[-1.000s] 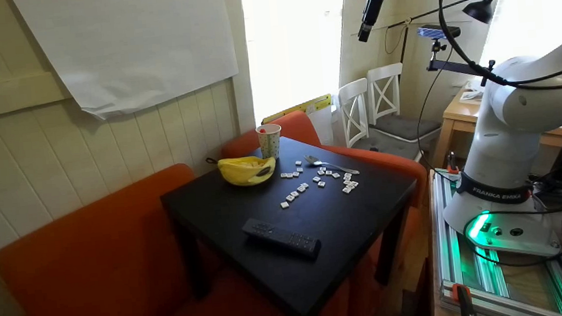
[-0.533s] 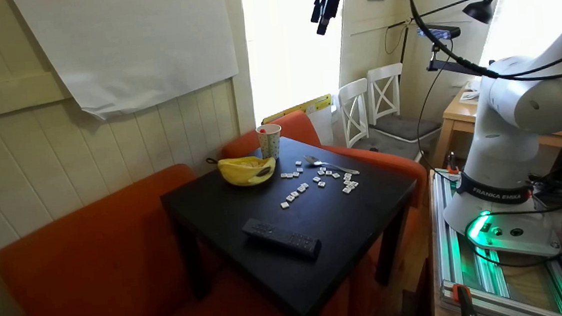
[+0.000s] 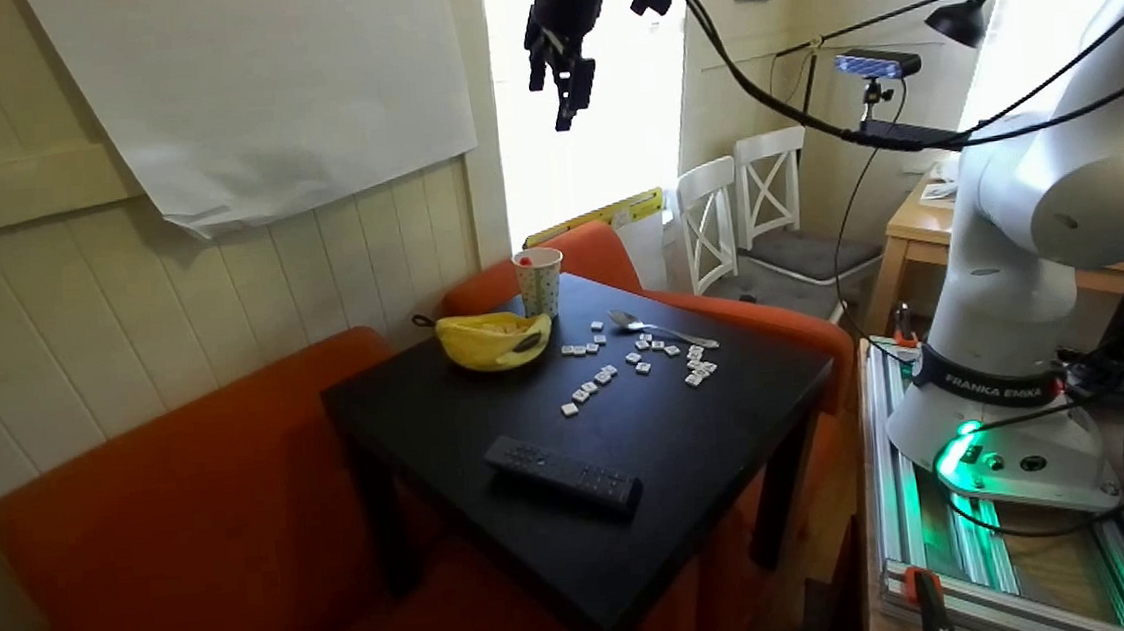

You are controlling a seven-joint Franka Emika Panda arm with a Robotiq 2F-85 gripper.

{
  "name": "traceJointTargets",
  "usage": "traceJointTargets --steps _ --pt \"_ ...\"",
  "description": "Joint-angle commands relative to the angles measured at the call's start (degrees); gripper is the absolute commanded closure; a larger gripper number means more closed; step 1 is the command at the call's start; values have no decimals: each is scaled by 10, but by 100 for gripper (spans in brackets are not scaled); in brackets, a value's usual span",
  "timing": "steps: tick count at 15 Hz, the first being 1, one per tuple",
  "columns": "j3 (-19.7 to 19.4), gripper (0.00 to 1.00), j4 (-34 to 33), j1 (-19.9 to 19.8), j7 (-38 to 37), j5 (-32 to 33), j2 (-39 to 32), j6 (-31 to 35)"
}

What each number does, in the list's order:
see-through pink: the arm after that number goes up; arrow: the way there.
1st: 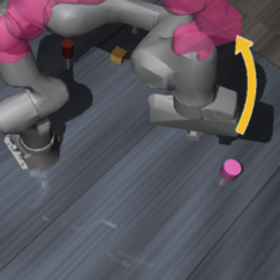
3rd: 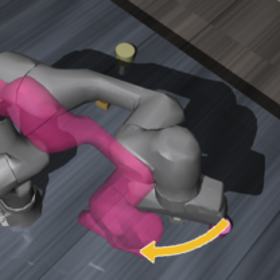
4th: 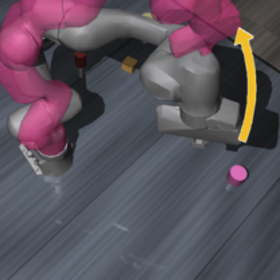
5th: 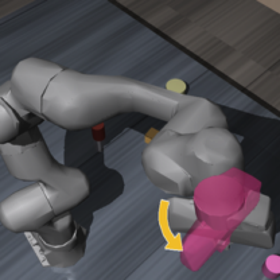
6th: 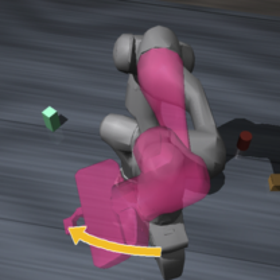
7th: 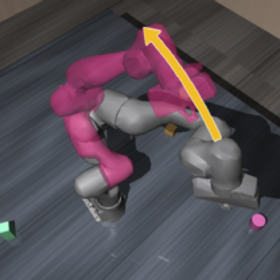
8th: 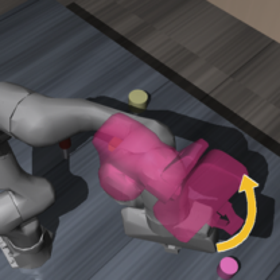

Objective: Remove the red marker from the cup and place it on the table.

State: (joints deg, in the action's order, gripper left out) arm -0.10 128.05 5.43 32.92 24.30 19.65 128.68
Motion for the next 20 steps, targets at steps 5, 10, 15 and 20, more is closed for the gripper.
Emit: traceJointTargets --steps 5,10,15,20 --pt "4 0 -45 -13 134 92 -152 33" --pt "9 0 -29 -15 121 73 -146 26" --pt "9 0 -29 -15 121 73 -139 26" --pt "17 0 -53 -13 105 86 -172 8"
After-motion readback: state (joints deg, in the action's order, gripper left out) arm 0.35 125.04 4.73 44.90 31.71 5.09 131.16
